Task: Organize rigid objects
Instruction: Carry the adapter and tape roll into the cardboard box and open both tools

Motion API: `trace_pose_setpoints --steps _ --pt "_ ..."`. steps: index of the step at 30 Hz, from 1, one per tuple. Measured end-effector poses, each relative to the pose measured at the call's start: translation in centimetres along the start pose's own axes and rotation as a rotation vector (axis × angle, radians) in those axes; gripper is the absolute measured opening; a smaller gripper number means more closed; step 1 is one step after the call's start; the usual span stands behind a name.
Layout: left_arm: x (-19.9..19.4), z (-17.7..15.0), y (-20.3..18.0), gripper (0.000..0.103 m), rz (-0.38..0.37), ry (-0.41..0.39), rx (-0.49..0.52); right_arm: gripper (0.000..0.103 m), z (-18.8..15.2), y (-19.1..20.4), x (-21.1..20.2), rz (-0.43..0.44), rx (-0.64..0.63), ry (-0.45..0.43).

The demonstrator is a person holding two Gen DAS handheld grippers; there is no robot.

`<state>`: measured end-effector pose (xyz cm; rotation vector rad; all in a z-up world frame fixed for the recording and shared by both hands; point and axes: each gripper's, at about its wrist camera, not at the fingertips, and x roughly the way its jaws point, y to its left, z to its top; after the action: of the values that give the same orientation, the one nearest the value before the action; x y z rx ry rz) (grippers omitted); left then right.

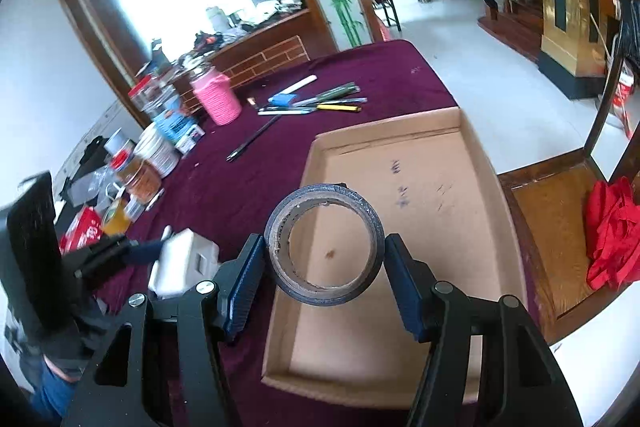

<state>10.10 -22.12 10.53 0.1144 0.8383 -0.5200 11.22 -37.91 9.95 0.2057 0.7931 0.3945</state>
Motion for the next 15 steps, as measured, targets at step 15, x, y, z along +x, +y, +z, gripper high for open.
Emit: trace_pose_setpoints --steps 15 --pt "11.9 3.5 -1.0 0.061 0.039 0.089 -0.053 0.055 5.8 -6.3 10.6 -0.070 0.096 0.195"
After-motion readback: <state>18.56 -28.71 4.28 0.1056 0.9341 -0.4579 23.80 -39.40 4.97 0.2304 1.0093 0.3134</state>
